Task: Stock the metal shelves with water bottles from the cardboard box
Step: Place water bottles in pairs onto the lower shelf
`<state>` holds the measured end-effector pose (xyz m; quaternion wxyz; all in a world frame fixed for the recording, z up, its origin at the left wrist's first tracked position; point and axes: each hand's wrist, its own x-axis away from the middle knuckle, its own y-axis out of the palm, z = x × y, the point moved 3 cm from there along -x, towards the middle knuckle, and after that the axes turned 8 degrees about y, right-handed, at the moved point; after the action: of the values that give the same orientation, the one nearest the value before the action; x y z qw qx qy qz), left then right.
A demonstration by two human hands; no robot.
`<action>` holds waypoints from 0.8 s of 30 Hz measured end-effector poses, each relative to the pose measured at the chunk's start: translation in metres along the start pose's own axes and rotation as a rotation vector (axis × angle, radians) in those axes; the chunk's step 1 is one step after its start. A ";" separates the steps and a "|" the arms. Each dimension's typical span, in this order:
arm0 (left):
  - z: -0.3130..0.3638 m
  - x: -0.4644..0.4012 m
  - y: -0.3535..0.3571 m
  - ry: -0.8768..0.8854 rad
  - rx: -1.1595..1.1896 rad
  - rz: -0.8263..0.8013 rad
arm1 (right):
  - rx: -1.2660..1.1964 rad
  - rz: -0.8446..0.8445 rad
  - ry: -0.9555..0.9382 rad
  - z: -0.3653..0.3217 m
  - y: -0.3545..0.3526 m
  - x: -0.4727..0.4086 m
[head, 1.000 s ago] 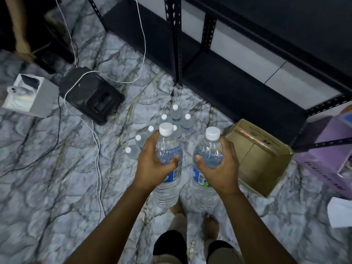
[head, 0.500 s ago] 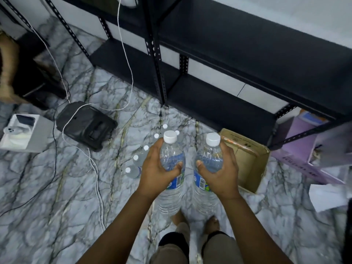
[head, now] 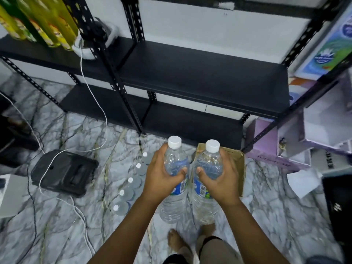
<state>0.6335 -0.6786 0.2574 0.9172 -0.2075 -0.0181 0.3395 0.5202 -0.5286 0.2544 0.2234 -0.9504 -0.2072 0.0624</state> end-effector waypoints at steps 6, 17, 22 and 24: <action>0.031 -0.038 0.035 0.050 -0.034 -0.064 | 0.057 0.084 -0.020 -0.002 -0.040 -0.030; 0.089 -0.123 0.121 0.167 -0.027 -0.125 | 0.011 0.179 -0.038 0.010 -0.122 -0.120; 0.109 -0.164 0.157 0.213 -0.019 -0.123 | 0.019 0.235 -0.083 0.016 -0.155 -0.164; 0.115 -0.179 0.170 0.234 -0.010 -0.114 | 0.012 0.249 -0.100 0.018 -0.165 -0.180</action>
<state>0.3715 -0.6329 0.3146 0.9299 -0.2489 0.0756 0.2601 0.2929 -0.4628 0.3177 0.2089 -0.9632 -0.0979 0.1379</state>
